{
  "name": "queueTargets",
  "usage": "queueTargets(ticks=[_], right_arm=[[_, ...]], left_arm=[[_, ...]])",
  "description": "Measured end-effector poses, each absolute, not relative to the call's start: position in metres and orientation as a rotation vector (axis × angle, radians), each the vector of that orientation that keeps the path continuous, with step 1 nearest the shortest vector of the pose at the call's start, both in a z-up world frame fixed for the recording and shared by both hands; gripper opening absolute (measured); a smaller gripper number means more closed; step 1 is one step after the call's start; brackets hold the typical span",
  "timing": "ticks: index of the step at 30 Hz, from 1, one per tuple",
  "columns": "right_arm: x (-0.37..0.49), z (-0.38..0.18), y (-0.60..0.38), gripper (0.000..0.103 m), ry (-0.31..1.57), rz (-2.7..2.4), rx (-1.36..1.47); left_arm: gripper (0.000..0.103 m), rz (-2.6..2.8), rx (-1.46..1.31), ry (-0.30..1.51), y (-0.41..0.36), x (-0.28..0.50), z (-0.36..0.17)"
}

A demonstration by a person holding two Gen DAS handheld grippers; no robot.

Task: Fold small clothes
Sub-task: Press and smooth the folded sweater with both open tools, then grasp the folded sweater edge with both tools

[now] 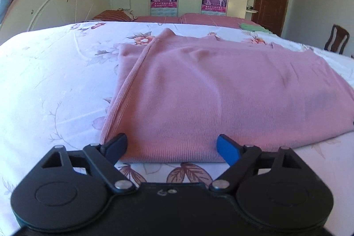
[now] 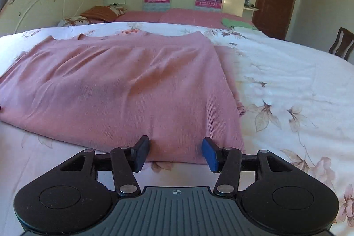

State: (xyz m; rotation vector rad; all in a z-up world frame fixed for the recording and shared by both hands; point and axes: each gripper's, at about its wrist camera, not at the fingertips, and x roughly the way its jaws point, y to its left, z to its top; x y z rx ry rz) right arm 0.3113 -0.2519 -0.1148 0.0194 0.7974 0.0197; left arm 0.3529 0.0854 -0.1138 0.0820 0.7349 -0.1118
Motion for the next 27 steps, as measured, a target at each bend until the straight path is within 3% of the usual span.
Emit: queueTargets(ticks=[16, 20, 24, 25, 27], right_arm=[[0.315, -0.110, -0.250, 0.052, 0.837, 0.003, 0.025], [0.301, -0.084, -0.257, 0.051, 0.751, 0.004, 0.108], [0.279, -0.065, -0.259, 0.049, 0.668, 0.055, 0.158], [0.277, -0.064, -0.259, 0.035, 0.664, 0.066, 0.166], [0.276, -0.061, -0.254, 0.023, 0.672, 0.082, 0.178]], left_arm=[[0.089, -0.054, 0.072, 0.779, 0.079, 0.353, -0.109], [0.088, 0.036, -0.091, 0.740, 0.095, 0.328, -0.083], [0.053, 0.022, -0.521, 0.798, 0.133, 0.312, -0.105], [0.054, 0.028, -0.589, 0.774, 0.139, 0.308, -0.110], [0.054, 0.046, -0.719, 0.743, 0.148, 0.307, -0.115]])
